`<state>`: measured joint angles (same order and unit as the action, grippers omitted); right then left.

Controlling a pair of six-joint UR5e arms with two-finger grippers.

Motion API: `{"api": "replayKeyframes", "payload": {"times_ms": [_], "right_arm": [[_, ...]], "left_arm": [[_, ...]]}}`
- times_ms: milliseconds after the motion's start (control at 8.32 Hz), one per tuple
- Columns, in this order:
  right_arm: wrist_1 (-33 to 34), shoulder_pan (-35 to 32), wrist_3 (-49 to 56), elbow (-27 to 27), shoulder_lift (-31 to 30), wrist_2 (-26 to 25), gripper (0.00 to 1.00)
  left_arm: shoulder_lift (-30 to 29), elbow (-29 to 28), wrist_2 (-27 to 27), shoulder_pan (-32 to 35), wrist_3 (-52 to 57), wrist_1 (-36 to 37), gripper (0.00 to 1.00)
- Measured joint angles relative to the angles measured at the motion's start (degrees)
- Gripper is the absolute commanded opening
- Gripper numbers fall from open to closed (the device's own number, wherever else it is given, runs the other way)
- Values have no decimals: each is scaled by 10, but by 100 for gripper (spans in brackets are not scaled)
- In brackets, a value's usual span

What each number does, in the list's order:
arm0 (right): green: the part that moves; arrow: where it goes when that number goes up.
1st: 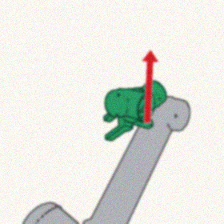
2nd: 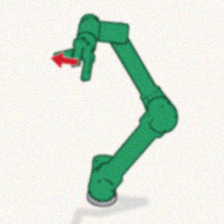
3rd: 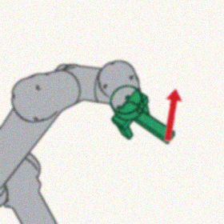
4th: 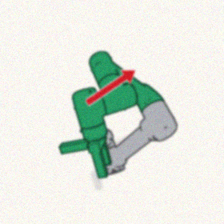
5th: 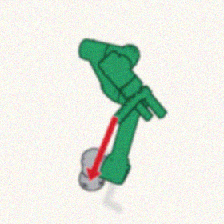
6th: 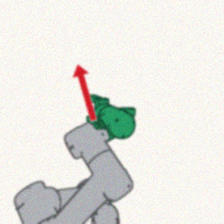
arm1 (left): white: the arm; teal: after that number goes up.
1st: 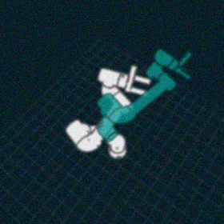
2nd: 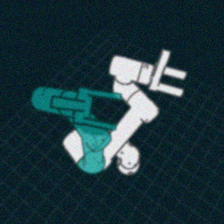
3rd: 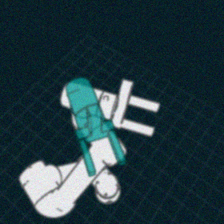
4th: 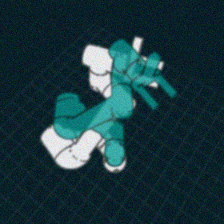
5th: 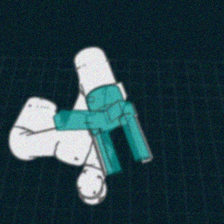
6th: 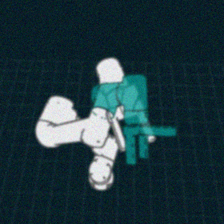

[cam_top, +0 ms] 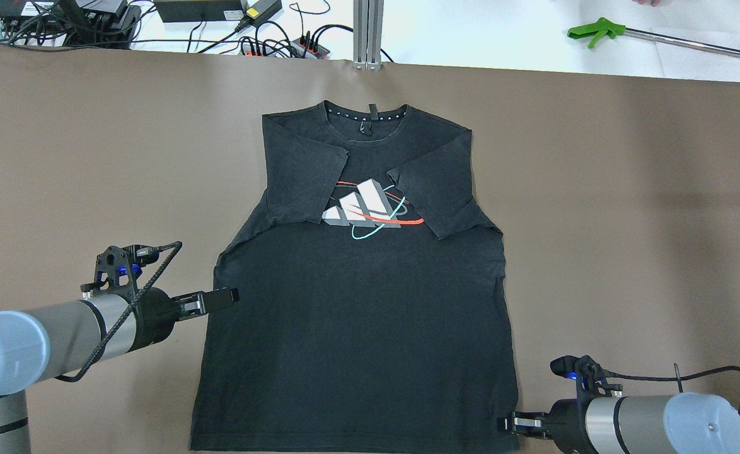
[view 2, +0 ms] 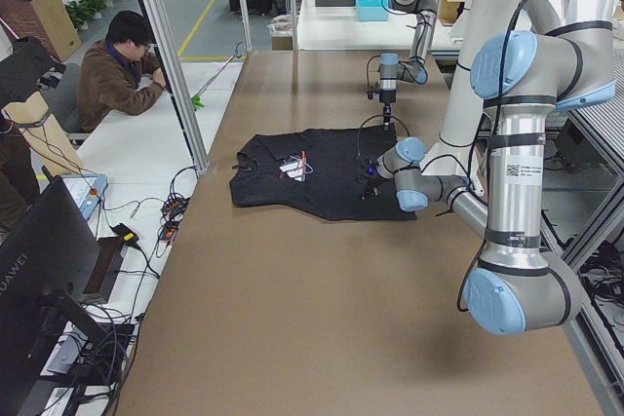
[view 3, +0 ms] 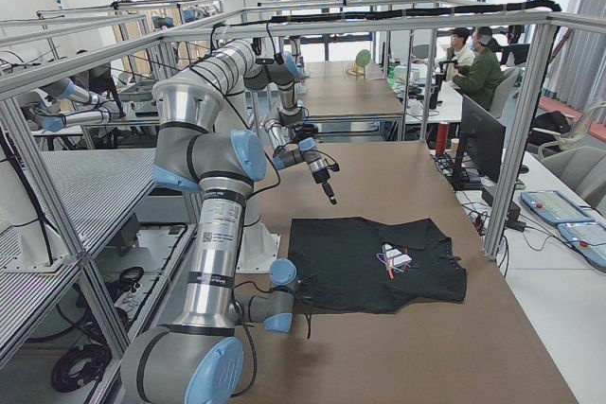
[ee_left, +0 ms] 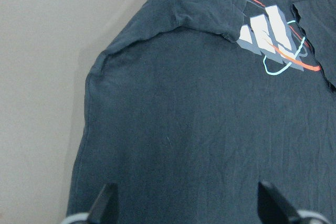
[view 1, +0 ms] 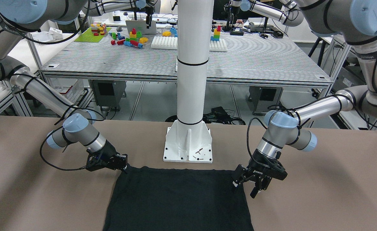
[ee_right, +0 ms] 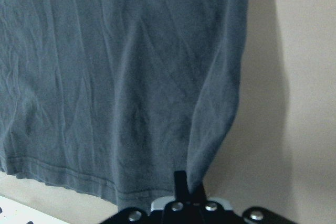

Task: Fold clothes
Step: 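Grasp the hem corners with both grippers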

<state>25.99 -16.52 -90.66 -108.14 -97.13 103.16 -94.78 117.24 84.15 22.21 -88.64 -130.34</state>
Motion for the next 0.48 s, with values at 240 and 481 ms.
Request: {"api": "replayKeyframes", "payload": {"times_ms": [240, 481], "right_arm": [[-18, -4, 1, 0, -3, 0, 0], [-32, -10, 1, 2, -3, 0, 0]], "left_arm": [[7, 11, -46, -53, -40, 0, 93], [33, 19, -114, -120, -68, -3, 93]]}}
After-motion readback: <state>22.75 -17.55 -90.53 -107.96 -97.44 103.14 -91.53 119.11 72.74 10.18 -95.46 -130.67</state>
